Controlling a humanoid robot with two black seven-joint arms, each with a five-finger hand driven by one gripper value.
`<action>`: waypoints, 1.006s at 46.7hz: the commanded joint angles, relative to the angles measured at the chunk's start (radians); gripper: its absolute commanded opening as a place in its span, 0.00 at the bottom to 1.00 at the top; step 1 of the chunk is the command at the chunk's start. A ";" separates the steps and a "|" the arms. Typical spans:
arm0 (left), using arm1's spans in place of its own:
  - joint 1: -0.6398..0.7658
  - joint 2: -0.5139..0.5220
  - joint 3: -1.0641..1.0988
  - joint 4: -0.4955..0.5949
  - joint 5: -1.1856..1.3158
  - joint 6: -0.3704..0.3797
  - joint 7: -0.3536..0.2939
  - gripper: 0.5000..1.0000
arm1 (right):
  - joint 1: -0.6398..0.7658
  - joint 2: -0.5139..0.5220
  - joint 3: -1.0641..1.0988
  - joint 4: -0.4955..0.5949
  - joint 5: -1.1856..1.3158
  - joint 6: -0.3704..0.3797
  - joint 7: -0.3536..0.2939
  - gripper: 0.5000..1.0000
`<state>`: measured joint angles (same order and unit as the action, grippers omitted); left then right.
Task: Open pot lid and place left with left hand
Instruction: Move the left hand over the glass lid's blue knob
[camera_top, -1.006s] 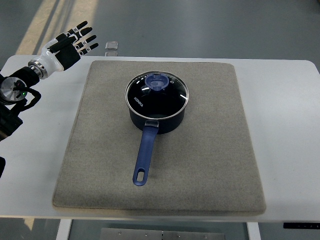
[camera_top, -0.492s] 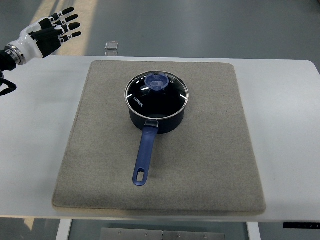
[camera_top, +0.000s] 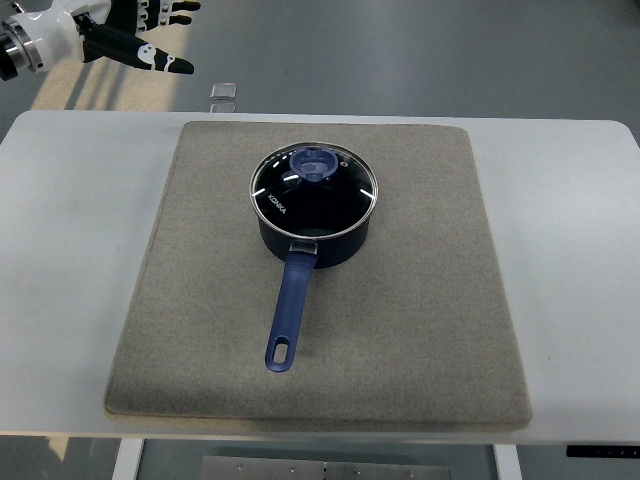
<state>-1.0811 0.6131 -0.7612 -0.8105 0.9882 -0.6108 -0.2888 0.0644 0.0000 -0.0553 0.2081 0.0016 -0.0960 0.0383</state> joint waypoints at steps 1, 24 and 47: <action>-0.028 0.000 0.005 -0.041 0.092 0.000 0.000 0.99 | 0.000 0.000 0.000 0.001 0.000 -0.001 0.000 0.83; -0.203 -0.007 0.281 -0.180 0.277 0.000 -0.006 0.96 | 0.000 0.000 0.000 0.001 0.000 0.001 0.000 0.83; -0.221 -0.042 0.382 -0.320 0.624 0.060 -0.007 0.96 | 0.000 0.000 0.000 0.001 0.000 0.001 0.000 0.83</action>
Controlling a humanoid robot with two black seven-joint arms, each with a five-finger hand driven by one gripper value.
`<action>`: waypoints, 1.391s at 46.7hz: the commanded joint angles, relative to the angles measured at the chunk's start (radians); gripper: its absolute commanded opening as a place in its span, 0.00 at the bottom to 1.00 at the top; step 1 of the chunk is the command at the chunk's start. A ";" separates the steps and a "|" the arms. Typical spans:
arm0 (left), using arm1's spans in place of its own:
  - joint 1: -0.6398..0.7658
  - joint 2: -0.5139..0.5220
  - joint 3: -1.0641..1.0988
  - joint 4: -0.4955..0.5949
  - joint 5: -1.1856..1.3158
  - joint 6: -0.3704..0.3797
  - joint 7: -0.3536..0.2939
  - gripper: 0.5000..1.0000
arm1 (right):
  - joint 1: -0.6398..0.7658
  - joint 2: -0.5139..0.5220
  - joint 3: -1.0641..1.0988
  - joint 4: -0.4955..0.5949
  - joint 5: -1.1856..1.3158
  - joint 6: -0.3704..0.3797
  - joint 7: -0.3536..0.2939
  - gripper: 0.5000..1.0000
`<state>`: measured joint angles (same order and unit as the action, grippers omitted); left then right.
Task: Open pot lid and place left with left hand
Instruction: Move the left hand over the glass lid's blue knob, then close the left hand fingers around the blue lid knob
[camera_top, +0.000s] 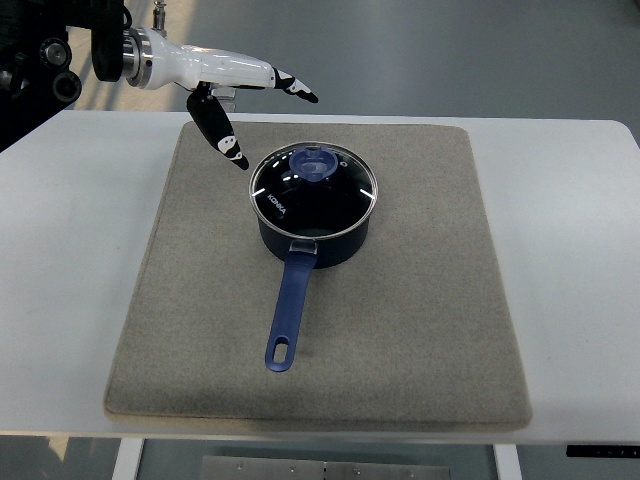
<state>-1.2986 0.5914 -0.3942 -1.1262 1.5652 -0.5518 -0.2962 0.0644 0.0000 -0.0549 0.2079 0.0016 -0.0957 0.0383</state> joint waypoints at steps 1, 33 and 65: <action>-0.004 -0.033 0.017 -0.003 0.061 0.003 0.002 0.96 | 0.000 0.000 0.000 0.001 0.000 0.001 0.000 0.83; -0.053 -0.196 0.060 0.077 0.184 -0.010 0.015 0.97 | 0.000 0.000 0.000 -0.001 0.000 0.001 0.000 0.83; -0.057 -0.229 0.069 0.103 0.205 -0.030 0.017 0.92 | 0.000 0.000 0.000 -0.001 0.000 0.001 0.000 0.83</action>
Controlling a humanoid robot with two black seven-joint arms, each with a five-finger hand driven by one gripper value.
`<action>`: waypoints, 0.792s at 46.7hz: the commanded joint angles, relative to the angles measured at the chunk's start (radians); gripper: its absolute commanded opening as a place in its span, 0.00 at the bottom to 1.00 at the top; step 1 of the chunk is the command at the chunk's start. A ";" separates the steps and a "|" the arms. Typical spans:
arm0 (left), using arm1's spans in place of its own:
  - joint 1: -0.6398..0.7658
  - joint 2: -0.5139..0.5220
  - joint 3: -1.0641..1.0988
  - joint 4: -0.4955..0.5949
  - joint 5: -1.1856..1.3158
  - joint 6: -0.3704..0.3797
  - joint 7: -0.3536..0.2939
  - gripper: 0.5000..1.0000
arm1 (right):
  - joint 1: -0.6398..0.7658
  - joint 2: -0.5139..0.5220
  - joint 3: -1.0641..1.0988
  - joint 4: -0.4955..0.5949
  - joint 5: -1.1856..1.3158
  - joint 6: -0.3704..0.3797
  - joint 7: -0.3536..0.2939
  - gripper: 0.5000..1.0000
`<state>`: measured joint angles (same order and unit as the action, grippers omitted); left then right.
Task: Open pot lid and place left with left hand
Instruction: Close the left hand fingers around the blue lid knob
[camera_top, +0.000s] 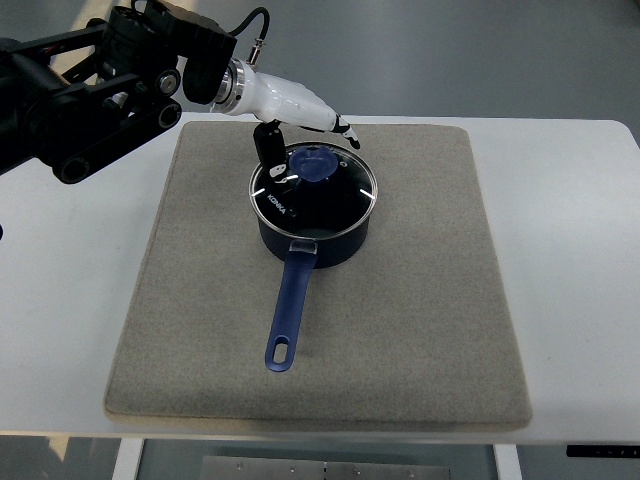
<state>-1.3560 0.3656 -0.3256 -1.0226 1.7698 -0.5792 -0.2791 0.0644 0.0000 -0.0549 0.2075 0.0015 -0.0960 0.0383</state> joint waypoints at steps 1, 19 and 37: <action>0.000 -0.005 0.000 0.001 0.000 -0.004 0.000 0.91 | 0.000 0.000 0.000 0.000 0.000 0.001 0.000 0.83; -0.005 -0.004 0.000 0.001 0.000 -0.022 0.000 0.76 | 0.000 0.000 0.000 0.001 0.000 0.001 0.000 0.83; -0.005 -0.005 -0.001 0.001 0.000 -0.019 0.001 0.58 | 0.000 0.000 0.000 0.001 0.000 0.001 0.000 0.83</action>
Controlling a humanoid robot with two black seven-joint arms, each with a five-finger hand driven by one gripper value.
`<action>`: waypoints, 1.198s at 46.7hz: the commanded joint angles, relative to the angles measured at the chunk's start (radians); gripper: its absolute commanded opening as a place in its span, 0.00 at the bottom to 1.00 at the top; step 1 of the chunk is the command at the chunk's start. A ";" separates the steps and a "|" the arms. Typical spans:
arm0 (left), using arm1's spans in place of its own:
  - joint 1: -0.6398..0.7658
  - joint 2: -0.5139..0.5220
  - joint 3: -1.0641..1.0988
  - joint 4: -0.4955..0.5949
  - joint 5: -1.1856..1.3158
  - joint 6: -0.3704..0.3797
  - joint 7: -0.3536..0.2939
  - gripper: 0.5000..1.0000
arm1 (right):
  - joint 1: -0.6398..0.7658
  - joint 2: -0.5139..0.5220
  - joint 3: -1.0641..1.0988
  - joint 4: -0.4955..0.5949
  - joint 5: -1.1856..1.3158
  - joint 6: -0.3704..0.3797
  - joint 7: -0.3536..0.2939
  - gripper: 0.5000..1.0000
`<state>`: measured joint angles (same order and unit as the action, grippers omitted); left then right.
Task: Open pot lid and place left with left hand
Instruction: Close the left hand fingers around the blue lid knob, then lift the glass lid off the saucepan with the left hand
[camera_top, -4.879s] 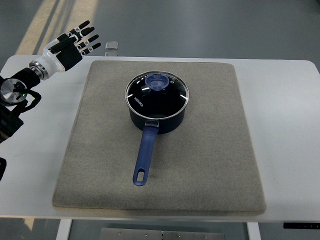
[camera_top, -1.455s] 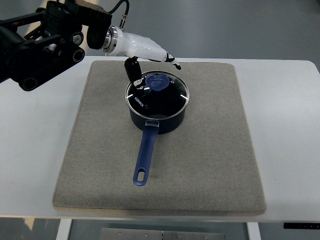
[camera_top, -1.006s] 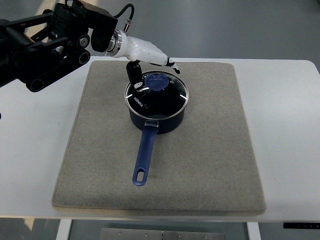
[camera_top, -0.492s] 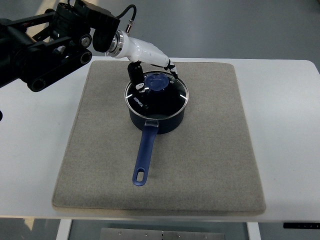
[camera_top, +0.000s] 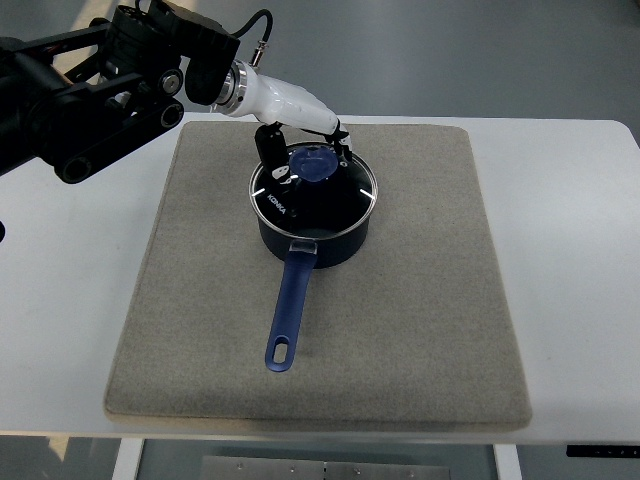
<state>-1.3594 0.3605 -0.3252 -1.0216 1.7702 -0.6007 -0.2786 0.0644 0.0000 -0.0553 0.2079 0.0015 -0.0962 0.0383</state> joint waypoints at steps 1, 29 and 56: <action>-0.001 0.000 -0.002 0.001 0.000 0.002 0.001 0.56 | 0.000 0.000 0.000 0.001 0.000 0.001 0.000 0.83; 0.002 0.000 -0.015 0.000 0.034 0.010 0.001 0.10 | 0.000 0.000 0.000 -0.001 0.000 0.001 0.000 0.83; -0.004 0.008 -0.017 0.000 0.034 0.006 -0.001 0.00 | 0.000 0.000 0.000 -0.001 0.000 0.001 0.000 0.83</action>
<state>-1.3620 0.3645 -0.3422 -1.0217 1.8038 -0.5938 -0.2789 0.0644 0.0000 -0.0552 0.2082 0.0015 -0.0956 0.0383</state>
